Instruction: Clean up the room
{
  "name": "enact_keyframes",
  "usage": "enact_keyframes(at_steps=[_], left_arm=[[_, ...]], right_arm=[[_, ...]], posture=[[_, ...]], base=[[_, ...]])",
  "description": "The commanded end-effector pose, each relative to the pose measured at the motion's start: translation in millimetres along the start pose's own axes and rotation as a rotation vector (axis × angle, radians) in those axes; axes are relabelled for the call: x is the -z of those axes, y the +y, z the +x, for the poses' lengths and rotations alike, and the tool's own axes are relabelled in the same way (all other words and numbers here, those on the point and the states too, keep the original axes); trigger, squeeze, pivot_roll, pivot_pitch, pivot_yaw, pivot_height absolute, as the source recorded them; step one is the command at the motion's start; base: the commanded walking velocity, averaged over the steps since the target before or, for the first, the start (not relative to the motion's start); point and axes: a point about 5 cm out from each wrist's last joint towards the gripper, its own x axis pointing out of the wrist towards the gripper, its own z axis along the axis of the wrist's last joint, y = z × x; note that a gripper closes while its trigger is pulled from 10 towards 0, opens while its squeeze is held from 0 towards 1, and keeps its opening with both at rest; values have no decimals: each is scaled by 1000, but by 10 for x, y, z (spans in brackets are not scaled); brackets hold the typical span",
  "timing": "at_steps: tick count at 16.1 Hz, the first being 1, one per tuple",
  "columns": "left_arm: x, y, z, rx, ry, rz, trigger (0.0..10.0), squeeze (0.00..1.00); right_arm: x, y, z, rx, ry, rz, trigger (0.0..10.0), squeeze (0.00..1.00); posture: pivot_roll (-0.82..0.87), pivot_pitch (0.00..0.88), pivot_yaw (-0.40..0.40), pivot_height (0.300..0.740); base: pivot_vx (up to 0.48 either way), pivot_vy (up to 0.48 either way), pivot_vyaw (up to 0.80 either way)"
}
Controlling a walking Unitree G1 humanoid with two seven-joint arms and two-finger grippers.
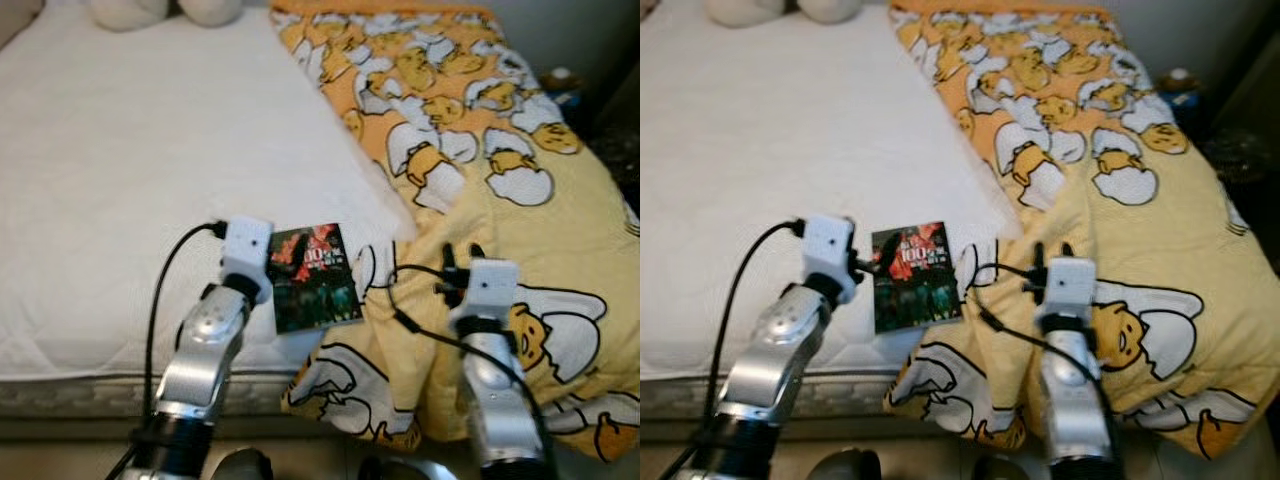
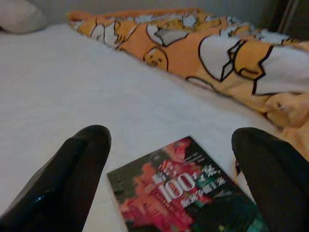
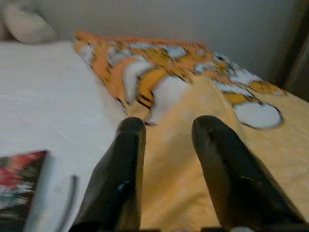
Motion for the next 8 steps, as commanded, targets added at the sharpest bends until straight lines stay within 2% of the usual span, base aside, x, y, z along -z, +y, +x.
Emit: enact_keyframes(at_steps=[1, 3, 8], left_arm=[[17, -11, 20, 0, 0, 8, 10000, 0], [20, -12, 45, -16, -6, 19, 10000, 0], [109, 78, -1, -99, 14, 39, 10000, 0]], right_arm=[[-82, 114, -6, -55, -42, 47, 10000, 1000], [-112, 151, 26, -89, -48, 69, 10000, 1000], [-170, 88, 150, -104, -49, 154, 10000, 1000]], posture=[[64, 0, -16, 740], [65, 0, -20, 740], [73, 0, -22, 740]], base=[[0, 0, 0], [0, 0, 0], [0, 0, 0]])
